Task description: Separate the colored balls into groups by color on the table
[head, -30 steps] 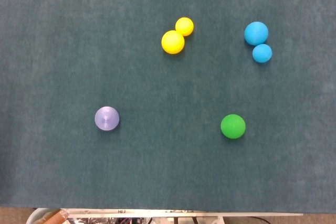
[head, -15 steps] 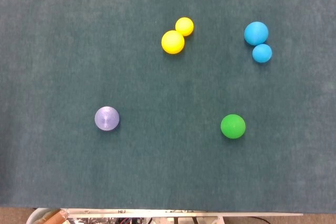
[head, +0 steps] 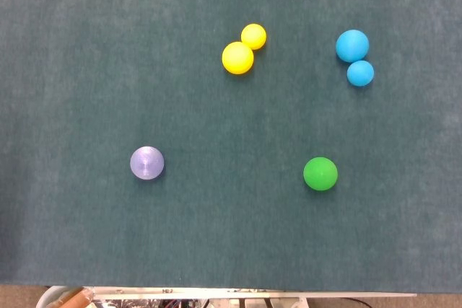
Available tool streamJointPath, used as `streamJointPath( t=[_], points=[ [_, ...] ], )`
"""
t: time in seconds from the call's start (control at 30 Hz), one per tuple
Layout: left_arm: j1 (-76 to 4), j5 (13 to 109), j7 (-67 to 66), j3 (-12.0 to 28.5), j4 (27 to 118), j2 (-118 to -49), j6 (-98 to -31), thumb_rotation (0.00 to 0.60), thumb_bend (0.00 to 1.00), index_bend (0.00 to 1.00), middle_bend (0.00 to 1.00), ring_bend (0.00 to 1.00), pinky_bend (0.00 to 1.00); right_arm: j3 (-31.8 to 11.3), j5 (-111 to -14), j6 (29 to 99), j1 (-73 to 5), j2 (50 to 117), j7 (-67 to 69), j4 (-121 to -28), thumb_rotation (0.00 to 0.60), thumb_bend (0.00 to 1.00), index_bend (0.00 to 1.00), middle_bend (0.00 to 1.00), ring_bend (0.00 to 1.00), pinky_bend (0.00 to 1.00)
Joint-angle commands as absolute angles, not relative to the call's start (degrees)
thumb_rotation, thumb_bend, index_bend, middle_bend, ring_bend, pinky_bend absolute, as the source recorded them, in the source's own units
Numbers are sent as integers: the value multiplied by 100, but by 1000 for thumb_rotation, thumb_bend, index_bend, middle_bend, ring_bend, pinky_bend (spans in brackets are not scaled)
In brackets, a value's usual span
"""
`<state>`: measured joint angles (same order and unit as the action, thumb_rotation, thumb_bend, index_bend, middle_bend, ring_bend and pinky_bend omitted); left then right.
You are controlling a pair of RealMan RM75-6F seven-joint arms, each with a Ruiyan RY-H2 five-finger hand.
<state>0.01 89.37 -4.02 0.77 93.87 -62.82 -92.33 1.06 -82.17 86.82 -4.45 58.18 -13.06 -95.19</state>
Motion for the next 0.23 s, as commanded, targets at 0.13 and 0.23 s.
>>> streamJointPath(
  t=[0.13,0.23],
  points=[
    [-28,9016,-482,10,9445,-6265,-9128,600,324,194,137,134,163,78,-8307,8702,-395,5825,-1300,-9543,600,148,335,400,214,213],
    [-41,9040,-506,1,9467,-6260,-9100,600,324,194,137,134,163,59,-8334,8707,-376,5821,-1292,-9559,600,148,335,400,214,213]
  ],
)
